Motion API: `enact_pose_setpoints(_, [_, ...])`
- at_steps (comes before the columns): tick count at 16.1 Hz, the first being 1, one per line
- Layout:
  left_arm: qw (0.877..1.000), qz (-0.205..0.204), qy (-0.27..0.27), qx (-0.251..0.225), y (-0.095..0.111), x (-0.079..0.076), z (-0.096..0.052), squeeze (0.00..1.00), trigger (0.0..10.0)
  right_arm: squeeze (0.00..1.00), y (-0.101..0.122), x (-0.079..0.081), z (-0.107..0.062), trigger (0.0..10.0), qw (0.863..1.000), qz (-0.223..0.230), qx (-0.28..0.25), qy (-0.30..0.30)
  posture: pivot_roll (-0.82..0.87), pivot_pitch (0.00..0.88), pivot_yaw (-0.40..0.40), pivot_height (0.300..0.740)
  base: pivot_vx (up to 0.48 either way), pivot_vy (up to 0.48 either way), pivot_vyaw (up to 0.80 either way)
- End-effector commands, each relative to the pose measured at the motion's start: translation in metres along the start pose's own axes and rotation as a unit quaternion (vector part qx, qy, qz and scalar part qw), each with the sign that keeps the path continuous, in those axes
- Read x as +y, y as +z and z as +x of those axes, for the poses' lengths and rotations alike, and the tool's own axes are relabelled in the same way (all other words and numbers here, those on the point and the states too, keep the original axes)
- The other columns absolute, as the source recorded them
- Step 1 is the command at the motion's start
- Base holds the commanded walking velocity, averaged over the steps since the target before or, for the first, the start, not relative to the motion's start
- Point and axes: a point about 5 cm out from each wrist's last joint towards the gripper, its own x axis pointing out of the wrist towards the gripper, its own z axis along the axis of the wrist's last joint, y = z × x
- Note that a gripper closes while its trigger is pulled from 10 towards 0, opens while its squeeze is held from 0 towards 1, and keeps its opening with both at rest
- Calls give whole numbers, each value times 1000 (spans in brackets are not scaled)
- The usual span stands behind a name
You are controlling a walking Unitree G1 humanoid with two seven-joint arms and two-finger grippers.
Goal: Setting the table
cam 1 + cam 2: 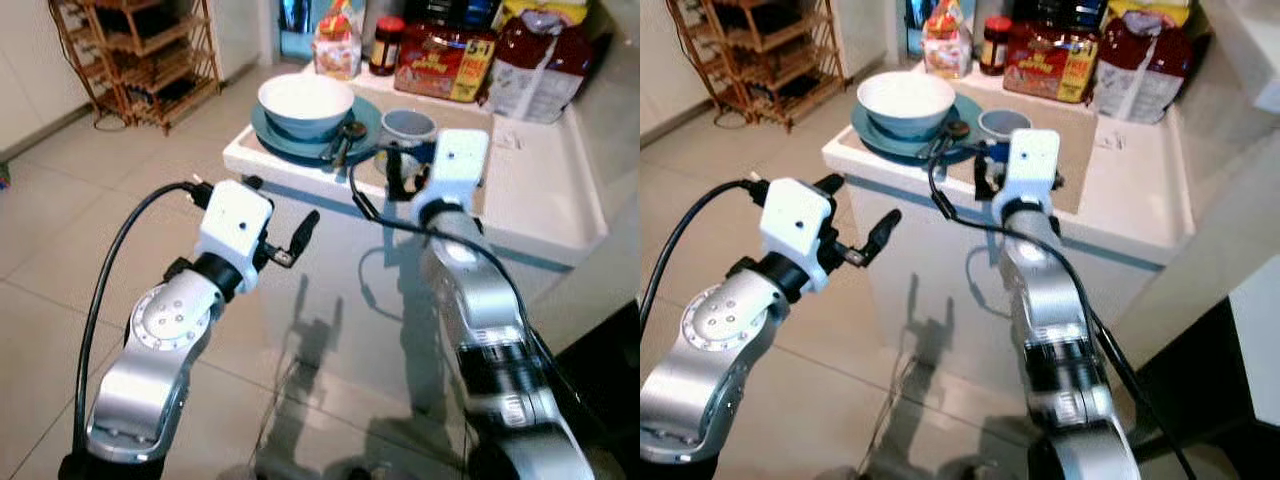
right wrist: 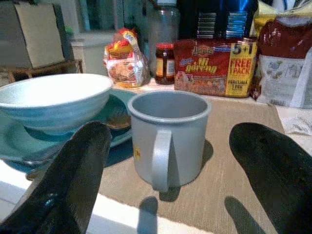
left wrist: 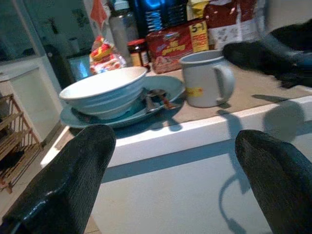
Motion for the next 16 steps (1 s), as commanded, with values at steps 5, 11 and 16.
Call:
enact_pose_setpoints(5, [998, -5, -58, -3, 2, -15, -1, 0, 10000, 0, -21, 6, 25, 10000, 998, -1, 49, 25, 60, 59, -50, 740, 0, 0, 0])
enact_pose_setpoints(11, [998, -9, -54, -1, 2, -12, -5, 0, 10000, 0, -23, 5, 35, 0, 999, 8, 47, 22, 65, 64, -57, 740, 0, 0, 0])
enact_pose_setpoints(16, [998, -13, -67, -1, 2, -16, -5, 0, 10000, 0, -24, 1, 37, 0, 999, 13, 45, 10, 62, 67, -51, 740, 0, 0, 0])
